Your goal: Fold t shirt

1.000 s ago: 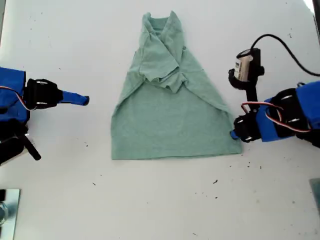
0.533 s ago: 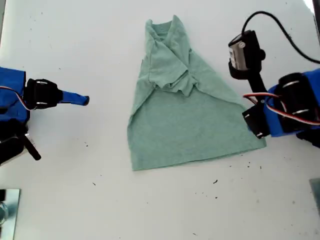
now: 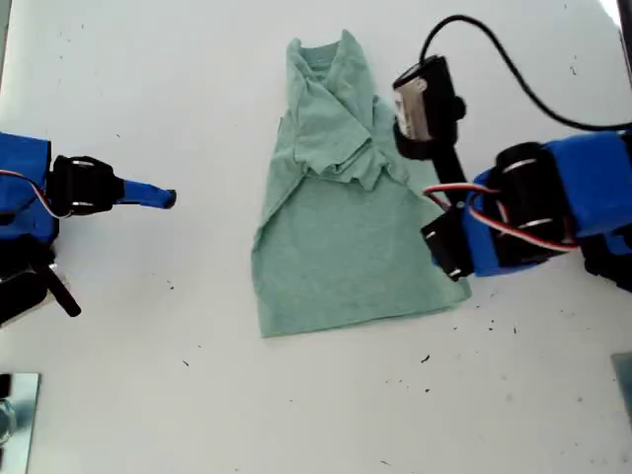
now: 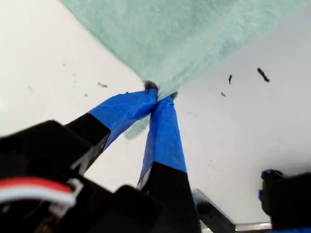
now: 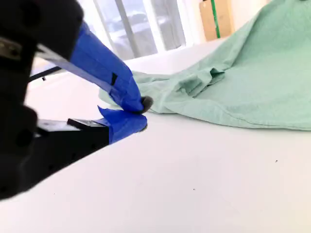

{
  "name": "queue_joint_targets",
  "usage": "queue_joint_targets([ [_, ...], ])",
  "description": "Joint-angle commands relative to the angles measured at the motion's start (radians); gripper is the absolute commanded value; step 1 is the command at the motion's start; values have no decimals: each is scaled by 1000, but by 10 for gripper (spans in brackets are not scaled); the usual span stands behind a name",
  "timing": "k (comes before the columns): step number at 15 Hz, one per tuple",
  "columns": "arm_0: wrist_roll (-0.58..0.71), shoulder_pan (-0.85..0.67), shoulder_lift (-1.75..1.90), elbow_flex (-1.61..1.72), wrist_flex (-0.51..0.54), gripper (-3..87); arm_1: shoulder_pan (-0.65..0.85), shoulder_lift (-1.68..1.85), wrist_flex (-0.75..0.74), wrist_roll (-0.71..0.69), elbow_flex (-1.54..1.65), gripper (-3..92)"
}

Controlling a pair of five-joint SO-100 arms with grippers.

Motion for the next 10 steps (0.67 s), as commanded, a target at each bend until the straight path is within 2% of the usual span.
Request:
queue_joint_targets([
  [1, 0, 6, 9, 11, 2, -2, 8, -126, -97, 34, -97, -5],
  [3, 2, 6, 9, 11, 2, -2, -8, -209, -245, 35, -55, -2],
  [4, 2, 6, 9, 11, 2, -2, -11, -238, -339, 28, -41, 31],
  [5, 2, 6, 9, 11, 2, -2, -12, -261, -385, 57, 2, 170],
  [6, 2, 6, 9, 11, 2, -2, -17, -259, -426, 64, 43, 242],
  [7, 2, 6, 9, 11, 2, -2, -21, -249, -382, 55, 21, 337],
  [10, 2, 6, 9, 11, 2, -2, 0, -178, 9, 23, -235, 298],
])
